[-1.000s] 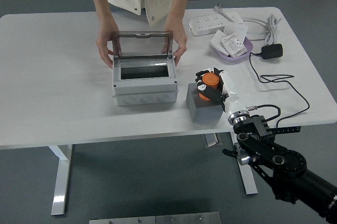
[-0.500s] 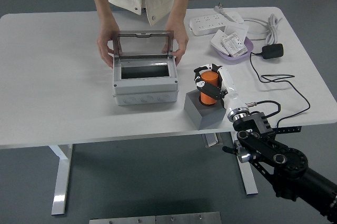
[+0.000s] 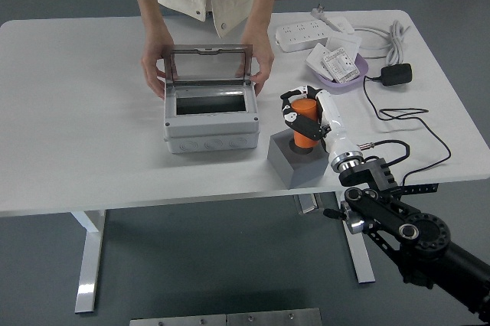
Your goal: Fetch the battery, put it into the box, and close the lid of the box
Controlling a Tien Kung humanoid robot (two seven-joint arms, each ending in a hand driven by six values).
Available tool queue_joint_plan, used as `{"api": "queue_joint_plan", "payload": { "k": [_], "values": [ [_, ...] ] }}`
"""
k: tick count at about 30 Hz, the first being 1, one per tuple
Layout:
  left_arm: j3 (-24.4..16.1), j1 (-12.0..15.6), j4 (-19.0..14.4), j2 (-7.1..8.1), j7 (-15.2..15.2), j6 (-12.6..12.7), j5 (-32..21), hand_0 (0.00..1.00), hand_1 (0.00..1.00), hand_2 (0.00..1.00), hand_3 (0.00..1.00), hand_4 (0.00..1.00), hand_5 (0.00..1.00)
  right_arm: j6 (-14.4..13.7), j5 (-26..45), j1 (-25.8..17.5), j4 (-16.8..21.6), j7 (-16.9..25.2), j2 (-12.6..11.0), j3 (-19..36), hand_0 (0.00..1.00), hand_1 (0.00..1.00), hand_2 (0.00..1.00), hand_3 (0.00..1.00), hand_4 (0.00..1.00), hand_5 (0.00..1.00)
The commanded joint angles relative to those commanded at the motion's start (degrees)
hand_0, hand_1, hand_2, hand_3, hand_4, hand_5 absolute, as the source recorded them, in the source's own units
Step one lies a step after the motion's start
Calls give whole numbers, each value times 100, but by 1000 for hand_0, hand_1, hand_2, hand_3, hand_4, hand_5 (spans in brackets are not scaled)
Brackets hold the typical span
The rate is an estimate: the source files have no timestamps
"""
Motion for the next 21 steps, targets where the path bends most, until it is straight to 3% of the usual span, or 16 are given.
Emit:
{"api": "queue_joint_plan", "payload": {
  "k": [9,14,15,21],
  "values": [
    [-100,6,0,16,59,-14,75,643,742,682,770,630,230,120,-1238,495,343,-882,-127,-289,184,206,250,216,2,2],
    [-138,8,0,36,92,-21,97,643,742,682,770,630,230,207,-1864,998,211,-1368,-79,-629,184,206,250,216,2,2],
    [-148,7,0,43,100,-22,106,646,742,685,770,631,233,232,-2004,1129,155,-1473,-50,-733,121,191,244,215,2,2],
    [-151,-8,0,81,121,-28,113,646,743,687,771,634,237,311,-2271,1749,-208,-1745,185,-1278,104,183,243,214,2,2]
  ]
}}
